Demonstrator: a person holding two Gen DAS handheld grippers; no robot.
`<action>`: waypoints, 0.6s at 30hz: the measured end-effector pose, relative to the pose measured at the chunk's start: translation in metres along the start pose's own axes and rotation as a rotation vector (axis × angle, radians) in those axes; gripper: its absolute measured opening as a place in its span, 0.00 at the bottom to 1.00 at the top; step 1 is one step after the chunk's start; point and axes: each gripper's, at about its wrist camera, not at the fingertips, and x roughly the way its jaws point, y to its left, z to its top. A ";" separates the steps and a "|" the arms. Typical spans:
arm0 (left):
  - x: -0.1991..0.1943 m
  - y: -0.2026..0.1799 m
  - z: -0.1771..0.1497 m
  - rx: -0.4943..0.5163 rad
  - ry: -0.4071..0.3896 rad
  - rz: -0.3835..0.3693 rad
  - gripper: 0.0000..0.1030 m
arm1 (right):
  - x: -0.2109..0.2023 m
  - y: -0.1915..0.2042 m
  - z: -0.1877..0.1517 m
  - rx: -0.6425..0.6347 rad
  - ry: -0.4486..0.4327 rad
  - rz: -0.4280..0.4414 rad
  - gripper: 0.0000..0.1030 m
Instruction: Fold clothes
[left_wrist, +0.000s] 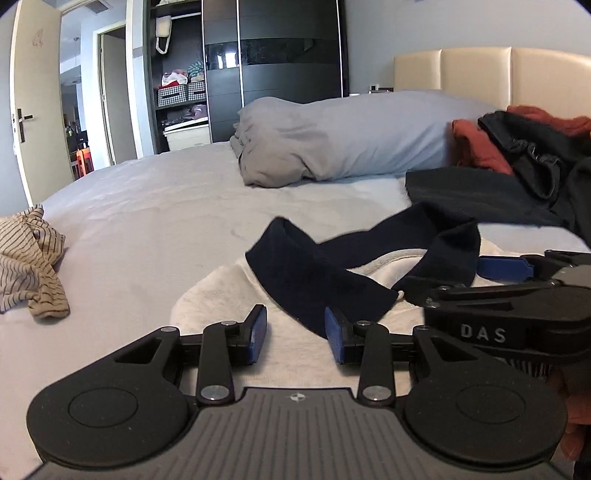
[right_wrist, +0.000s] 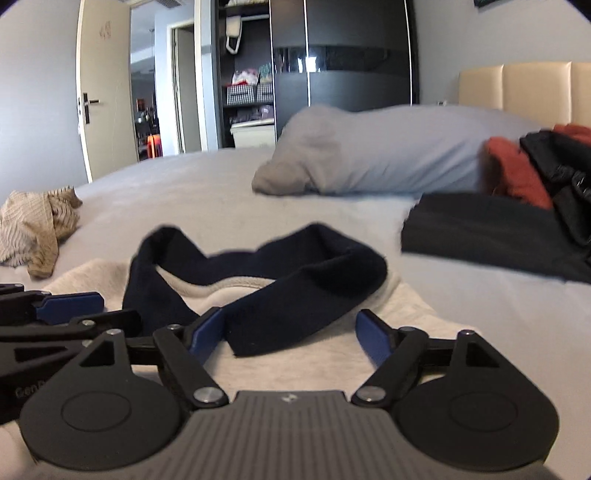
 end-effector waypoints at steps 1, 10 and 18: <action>0.003 0.001 -0.004 -0.016 -0.002 -0.002 0.32 | 0.005 -0.003 -0.002 0.017 0.011 0.008 0.80; 0.020 0.007 -0.018 -0.093 -0.013 -0.013 0.31 | 0.025 -0.006 -0.006 0.014 0.049 0.006 0.81; 0.018 0.004 -0.018 -0.084 -0.008 -0.011 0.30 | 0.025 0.001 -0.008 0.003 0.051 0.003 0.81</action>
